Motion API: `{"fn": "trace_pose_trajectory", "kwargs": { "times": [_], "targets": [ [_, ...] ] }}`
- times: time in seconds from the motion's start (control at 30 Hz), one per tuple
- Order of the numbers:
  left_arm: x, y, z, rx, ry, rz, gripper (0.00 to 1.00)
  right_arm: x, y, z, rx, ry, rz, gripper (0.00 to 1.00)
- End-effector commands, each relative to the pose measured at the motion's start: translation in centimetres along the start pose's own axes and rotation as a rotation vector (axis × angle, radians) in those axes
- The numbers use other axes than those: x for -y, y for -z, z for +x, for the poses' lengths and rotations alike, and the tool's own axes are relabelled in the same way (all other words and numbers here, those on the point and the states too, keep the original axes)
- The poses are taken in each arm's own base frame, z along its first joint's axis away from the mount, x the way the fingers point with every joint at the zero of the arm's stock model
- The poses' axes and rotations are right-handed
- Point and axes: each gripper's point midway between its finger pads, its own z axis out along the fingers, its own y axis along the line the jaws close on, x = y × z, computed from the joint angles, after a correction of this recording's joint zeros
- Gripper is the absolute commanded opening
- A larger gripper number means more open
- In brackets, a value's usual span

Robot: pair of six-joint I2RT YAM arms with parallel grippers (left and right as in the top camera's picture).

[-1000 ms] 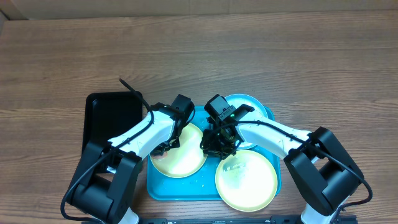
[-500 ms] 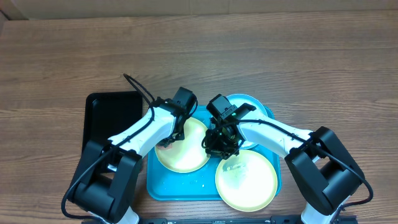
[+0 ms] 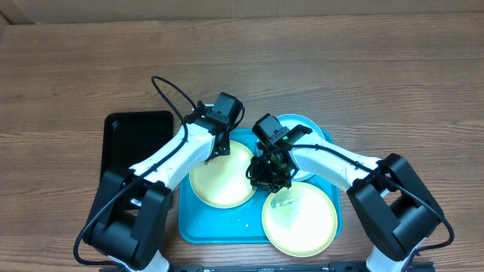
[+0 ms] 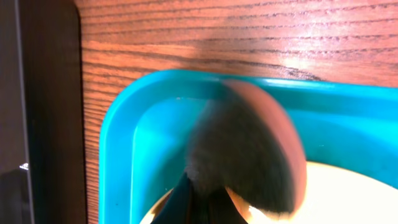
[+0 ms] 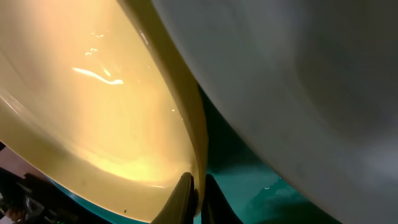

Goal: Clean dirty plates on tray and stack at the side
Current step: 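Scrub the left yellow plate's scribbles with the sponge in the left gripper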

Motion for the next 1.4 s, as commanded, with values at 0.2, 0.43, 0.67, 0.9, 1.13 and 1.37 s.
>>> {"fn": "trace_pose_trajectory", "kwargs": {
  "times": [0.2,0.43,0.67,0.9,1.13,1.37],
  "targets": [
    [-0.3,0.1,1.8,-0.109,-0.161,0.017,0.04,0.5,0.0,0.4,-0.004,0.037,0.027,0.04],
    [3.7,1.1,4.2,-0.217,-0.25,0.273,0.04,0.5,0.0,0.4,-0.006,0.037,0.025,0.04],
    [7.3,2.7,5.5,-0.25,-0.328,0.466,0.04,0.4,0.0,0.5,-0.01,0.037,0.02,0.04],
    [8.0,3.1,6.0,-0.259,-0.346,0.492,0.04,0.4,0.0,0.5,-0.012,0.037,0.017,0.04],
    [9.4,3.8,7.1,-0.24,-0.499,0.539,0.04,0.4,0.0,0.5,-0.013,0.037,0.017,0.04],
    [9.7,4.0,7.4,-0.224,-0.574,0.548,0.04,0.4,0.0,0.5,-0.013,0.037,0.017,0.04]
  ]
}}
